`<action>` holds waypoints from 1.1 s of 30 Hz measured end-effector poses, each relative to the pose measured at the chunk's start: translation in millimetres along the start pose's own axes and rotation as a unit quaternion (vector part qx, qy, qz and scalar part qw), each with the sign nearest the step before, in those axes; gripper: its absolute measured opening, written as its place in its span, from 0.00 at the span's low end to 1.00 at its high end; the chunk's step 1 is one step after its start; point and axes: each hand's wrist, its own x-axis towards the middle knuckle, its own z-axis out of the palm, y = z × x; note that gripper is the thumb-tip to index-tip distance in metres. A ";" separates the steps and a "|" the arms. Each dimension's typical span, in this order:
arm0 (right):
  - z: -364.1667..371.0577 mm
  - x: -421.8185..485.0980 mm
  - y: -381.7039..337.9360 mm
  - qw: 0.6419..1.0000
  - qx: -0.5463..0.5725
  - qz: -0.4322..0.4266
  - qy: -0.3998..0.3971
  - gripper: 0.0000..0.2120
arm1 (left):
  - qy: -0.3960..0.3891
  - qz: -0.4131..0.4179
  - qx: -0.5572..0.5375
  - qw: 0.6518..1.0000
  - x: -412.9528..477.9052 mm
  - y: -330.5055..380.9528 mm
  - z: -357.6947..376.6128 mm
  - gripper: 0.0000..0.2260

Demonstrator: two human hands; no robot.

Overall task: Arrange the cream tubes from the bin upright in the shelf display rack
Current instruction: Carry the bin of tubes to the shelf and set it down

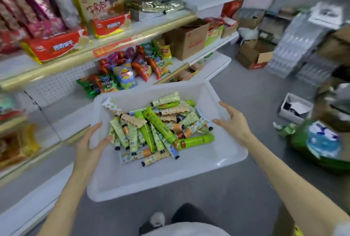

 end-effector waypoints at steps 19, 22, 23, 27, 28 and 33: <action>-133.5 258.4 109.4 0.994 0.015 0.068 0.083 0.35 | -0.049 0.084 0.015 0.995 209.1 112.4 261.9 0.23; -175.3 315.1 120.9 0.995 0.003 0.050 0.086 0.36 | -0.046 0.093 0.005 0.995 238.9 143.9 315.1 0.24; -189.6 333.7 123.9 0.995 -0.001 0.046 0.088 0.36 | -0.043 0.097 0.002 0.994 248.7 154.9 331.8 0.24; -242.9 404.1 131.2 0.995 -0.006 0.032 0.099 0.36 | -0.029 0.108 -0.002 0.994 284.0 193.4 392.5 0.25; -253.9 421.3 132.9 0.994 -0.009 0.028 0.103 0.36 | -0.024 0.109 0.000 0.994 292.4 201.3 406.3 0.25; -288.3 506.0 136.1 0.993 -0.015 0.010 0.118 0.34 | -0.016 0.110 -0.008 0.994 341.5 239.9 466.1 0.27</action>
